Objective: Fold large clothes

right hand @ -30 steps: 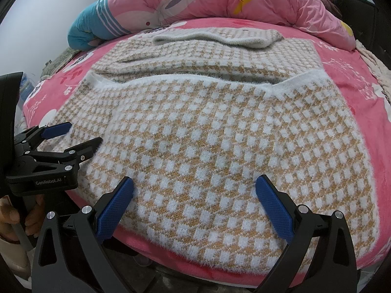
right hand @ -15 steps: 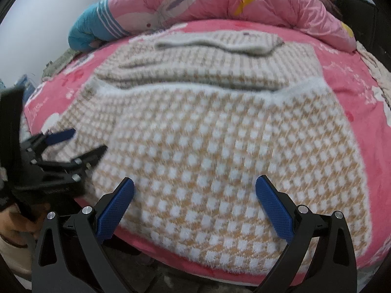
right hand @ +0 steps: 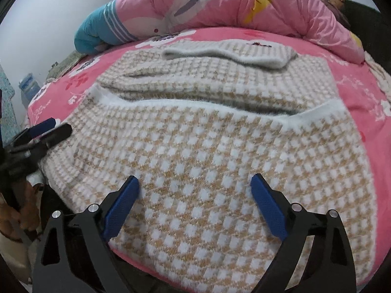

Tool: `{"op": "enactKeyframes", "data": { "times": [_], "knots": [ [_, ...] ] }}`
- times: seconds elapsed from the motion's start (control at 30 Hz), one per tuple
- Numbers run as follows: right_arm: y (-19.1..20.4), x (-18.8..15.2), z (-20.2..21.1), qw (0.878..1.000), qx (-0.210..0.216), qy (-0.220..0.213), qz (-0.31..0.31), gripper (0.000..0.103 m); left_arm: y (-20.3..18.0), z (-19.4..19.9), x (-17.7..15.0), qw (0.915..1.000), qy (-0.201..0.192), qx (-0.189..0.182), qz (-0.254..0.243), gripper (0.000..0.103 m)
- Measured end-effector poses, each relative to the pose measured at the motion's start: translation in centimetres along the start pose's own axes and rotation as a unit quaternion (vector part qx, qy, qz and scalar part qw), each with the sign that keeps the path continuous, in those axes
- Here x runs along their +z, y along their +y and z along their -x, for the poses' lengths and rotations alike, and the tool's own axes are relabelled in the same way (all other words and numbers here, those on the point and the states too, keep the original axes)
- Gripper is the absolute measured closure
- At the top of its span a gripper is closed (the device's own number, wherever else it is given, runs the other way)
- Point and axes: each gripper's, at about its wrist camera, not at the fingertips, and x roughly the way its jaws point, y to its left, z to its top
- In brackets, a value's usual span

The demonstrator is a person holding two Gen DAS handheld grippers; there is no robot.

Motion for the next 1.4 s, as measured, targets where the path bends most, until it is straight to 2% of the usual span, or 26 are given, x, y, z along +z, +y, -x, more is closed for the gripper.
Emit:
{"op": "enactKeyframes", "data": {
  "times": [0.07, 0.13, 0.3, 0.47, 0.6, 0.73, 0.97, 1.07, 1.13, 1.17, 1.3, 1.4],
  "knots": [
    [0.0, -0.1, 0.0, 1.000, 0.003, -0.002, 0.001, 0.013, 0.8, -0.1, 0.2, 1.0000, 0.001, 0.004, 0.003, 0.012],
    [-0.1, -0.1, -0.1, 1.000, 0.007, -0.001, 0.000, 0.014, 1.4, -0.8, 0.6, 0.9999, 0.012, -0.003, 0.005, 0.029],
    [-0.2, -0.2, -0.2, 1.000, 0.004, 0.000, 0.000, 0.014, 3.0, -3.5, 1.5, 0.9992, 0.035, -0.014, 0.016, 0.052],
    [-0.2, -0.3, -0.2, 1.000, -0.002, 0.003, 0.001, 0.014, 4.5, -5.6, 2.6, 0.9984, 0.044, -0.023, 0.027, 0.067],
    [0.2, -0.2, -0.3, 1.000, -0.006, 0.006, 0.001, 0.014, 5.5, -5.4, 3.3, 0.9954, 0.043, -0.076, 0.038, 0.075],
    [0.3, -0.1, -0.3, 1.000, -0.007, 0.006, 0.001, 0.014, 5.1, -4.5, 3.6, 0.9895, 0.037, -0.135, 0.038, 0.075],
    [0.3, -0.1, -0.4, 1.000, -0.008, 0.006, 0.001, 0.014, 5.5, -7.6, 4.5, 0.9862, 0.085, -0.132, 0.052, 0.075],
    [0.4, -0.1, -0.4, 1.000, -0.008, 0.007, 0.001, 0.014, 6.3, -9.3, 5.3, 0.9788, 0.108, -0.157, 0.076, 0.074],
    [0.3, -0.1, -0.4, 1.000, -0.008, 0.007, 0.001, 0.014, 6.6, -10.1, 5.6, 0.9731, 0.125, -0.173, 0.086, 0.067],
    [0.3, -0.1, -0.4, 1.000, -0.008, 0.007, 0.002, 0.014, 6.7, -10.5, 5.6, 0.9702, 0.133, -0.183, 0.088, 0.067],
    [0.3, -0.2, -0.4, 1.000, -0.008, 0.007, 0.001, 0.014, 6.6, -10.3, 5.3, 0.9602, 0.154, -0.219, 0.081, 0.067],
    [0.3, -0.2, -0.4, 1.000, -0.008, 0.007, 0.002, 0.014, 6.0, -9.4, 4.6, 0.9603, 0.155, -0.226, 0.052, 0.066]
  ]
}}
